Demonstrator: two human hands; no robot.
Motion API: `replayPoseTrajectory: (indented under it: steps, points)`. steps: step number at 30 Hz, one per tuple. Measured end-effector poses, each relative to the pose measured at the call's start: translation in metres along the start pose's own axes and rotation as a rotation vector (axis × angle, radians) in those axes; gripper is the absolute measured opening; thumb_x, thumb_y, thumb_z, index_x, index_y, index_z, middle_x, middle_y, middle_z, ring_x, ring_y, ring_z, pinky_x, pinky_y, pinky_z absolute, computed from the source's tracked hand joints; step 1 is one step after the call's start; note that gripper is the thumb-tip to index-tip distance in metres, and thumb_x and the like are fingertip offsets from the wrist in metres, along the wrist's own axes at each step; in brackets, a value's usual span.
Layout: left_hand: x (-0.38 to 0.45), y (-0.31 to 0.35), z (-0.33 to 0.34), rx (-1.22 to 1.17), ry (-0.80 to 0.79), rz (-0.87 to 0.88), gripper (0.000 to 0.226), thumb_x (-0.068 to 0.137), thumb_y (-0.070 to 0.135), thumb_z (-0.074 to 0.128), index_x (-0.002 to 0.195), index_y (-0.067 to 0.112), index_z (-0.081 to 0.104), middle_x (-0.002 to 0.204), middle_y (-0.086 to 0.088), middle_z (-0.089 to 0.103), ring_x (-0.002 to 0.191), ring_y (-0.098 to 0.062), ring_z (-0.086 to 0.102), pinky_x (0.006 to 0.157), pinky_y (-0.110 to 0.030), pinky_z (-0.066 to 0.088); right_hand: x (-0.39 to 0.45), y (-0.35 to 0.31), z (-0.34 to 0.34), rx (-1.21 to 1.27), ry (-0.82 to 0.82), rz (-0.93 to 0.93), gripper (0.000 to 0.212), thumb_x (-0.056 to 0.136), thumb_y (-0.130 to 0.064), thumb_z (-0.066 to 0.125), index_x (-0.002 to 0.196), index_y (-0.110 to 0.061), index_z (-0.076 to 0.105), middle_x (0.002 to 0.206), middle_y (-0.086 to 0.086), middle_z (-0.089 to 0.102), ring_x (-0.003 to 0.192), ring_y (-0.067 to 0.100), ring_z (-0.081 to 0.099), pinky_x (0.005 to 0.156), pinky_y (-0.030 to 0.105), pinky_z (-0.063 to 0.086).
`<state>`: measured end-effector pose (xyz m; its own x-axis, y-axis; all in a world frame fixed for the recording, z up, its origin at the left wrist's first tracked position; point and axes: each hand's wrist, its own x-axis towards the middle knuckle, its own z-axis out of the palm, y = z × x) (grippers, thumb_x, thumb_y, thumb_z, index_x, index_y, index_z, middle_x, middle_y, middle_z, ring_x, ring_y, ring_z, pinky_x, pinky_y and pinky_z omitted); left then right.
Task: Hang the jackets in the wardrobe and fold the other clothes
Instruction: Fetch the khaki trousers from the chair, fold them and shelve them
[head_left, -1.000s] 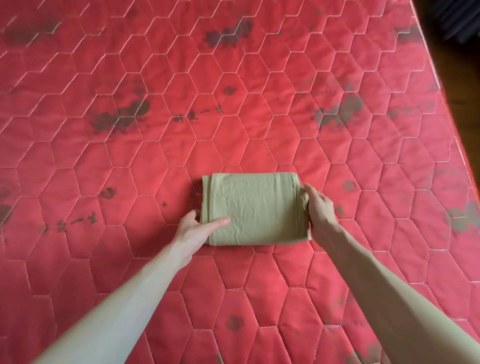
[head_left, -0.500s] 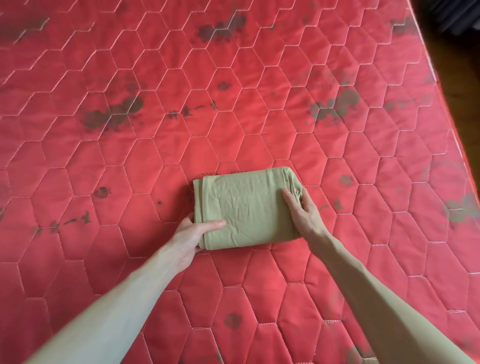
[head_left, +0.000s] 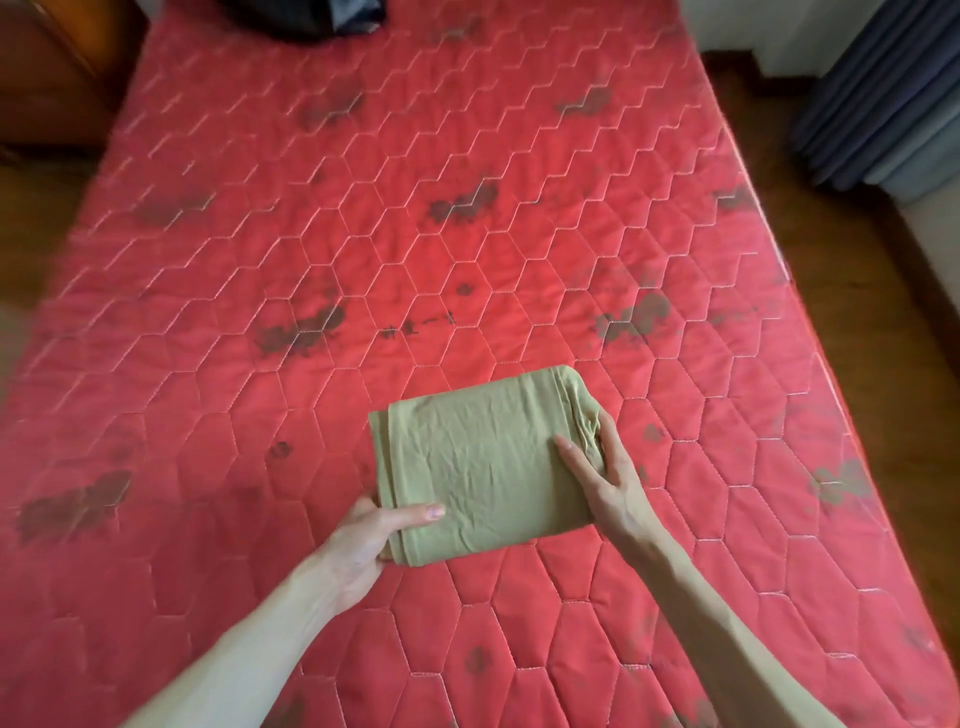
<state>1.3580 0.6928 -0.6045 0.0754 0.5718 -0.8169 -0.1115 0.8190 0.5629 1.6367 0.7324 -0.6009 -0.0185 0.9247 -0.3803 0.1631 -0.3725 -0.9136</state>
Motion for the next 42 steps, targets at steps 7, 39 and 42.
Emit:
replayPoseTrajectory:
  steps: [7, 39, 42]
  points:
    - [-0.131, 0.074, 0.015, -0.047, 0.193, 0.24, 0.057, 0.067, 0.054, 0.091, 0.112, 0.028, 0.068, 0.105, 0.009, 0.079, 0.109, -0.012, 0.069, 0.096, -0.036, 0.051, -0.08, -0.127, 0.006, 0.077, 0.006, -0.066, 0.054, 0.101, -0.042, 0.064, 0.15, -0.051, 0.043, 0.15, -0.028, 0.049, 0.14, -0.005, 0.044, 0.123, 0.043, 0.034]
    - [-0.488, 0.053, -0.052, -0.49, 0.83, 0.706, 0.034, 0.098, 0.032, 0.07, 0.129, 0.033, 0.053, 0.119, 0.002, 0.072, 0.095, -0.006, 0.074, 0.073, -0.027, 0.057, -0.25, -0.38, 0.149, 0.008, -0.539, -0.384, 0.046, 0.105, -0.034, 0.059, 0.147, -0.047, 0.05, 0.144, -0.027, 0.056, 0.135, -0.005, 0.05, 0.119, 0.038, 0.037]
    - [-0.522, 0.033, -0.084, -0.522, 0.912, 0.757, 0.034, 0.099, 0.029, 0.068, 0.13, 0.03, 0.052, 0.119, 0.003, 0.07, 0.096, -0.006, 0.073, 0.07, -0.022, 0.058, -0.275, -0.393, 0.196, 0.007, -0.615, -0.43, 0.044, 0.105, -0.033, 0.059, 0.147, -0.045, 0.051, 0.141, -0.028, 0.058, 0.131, -0.007, 0.052, 0.119, 0.038, 0.038]
